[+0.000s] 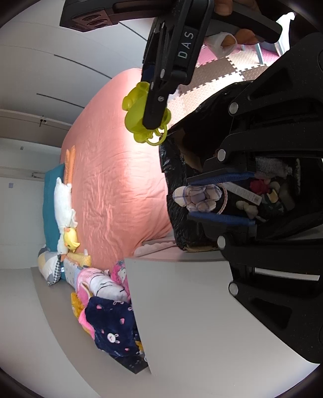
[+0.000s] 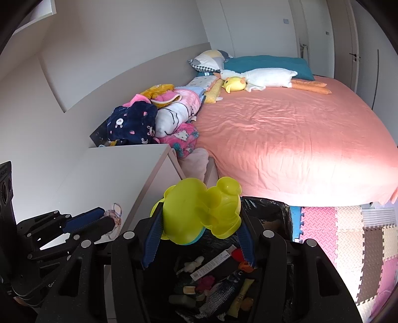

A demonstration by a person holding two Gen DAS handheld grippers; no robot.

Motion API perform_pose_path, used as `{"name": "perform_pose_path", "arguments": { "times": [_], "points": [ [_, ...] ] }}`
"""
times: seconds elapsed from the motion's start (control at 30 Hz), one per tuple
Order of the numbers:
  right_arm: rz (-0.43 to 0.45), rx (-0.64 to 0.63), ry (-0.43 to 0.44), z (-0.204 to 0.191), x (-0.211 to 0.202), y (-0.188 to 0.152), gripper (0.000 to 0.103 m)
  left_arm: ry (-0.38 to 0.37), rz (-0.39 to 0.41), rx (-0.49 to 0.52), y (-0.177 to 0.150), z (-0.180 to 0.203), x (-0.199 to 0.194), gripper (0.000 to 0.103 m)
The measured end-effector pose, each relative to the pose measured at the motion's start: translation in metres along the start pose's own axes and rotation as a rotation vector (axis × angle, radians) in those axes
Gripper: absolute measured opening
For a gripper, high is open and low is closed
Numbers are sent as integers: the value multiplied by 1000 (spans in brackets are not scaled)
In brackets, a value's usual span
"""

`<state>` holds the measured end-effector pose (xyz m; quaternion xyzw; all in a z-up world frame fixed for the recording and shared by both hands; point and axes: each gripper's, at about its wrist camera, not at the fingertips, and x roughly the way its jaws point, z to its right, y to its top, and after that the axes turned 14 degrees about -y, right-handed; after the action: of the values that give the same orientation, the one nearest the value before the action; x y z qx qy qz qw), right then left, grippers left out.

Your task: Collect trash

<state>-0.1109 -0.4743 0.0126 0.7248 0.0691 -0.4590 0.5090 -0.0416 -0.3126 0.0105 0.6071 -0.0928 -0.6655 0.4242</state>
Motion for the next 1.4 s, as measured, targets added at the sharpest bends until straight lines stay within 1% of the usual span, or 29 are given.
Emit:
{"name": "perform_pose_path", "arguments": {
  "times": [0.03,0.07,0.1,0.17,0.23,0.43,0.67,0.97,1.4],
  "points": [
    [12,7,-13,1,-2,0,74,17,-3,-4,0,-1,0,76],
    [34,24,-24,4,-6,0,82,44,10,-12,-1,-1,-2,96],
    [45,33,-26,5,-7,0,86,49,38,-9,-2,-1,-5,97],
    [49,39,-28,7,-9,1,86,46,37,-6,-2,-2,-7,97],
    [53,40,-30,8,-10,1,86,61,35,-8,0,-5,-7,97],
    [58,43,-28,12,-12,2,86,72,42,-19,0,-8,-10,97],
    [50,47,-28,16,-12,0,86,83,44,-23,-3,-8,-11,97],
    [47,43,-24,14,-11,-1,86,72,57,-50,-4,-12,-13,97],
    [49,46,-23,14,-12,0,86,77,62,-44,-3,-11,-14,97]
  ]
}}
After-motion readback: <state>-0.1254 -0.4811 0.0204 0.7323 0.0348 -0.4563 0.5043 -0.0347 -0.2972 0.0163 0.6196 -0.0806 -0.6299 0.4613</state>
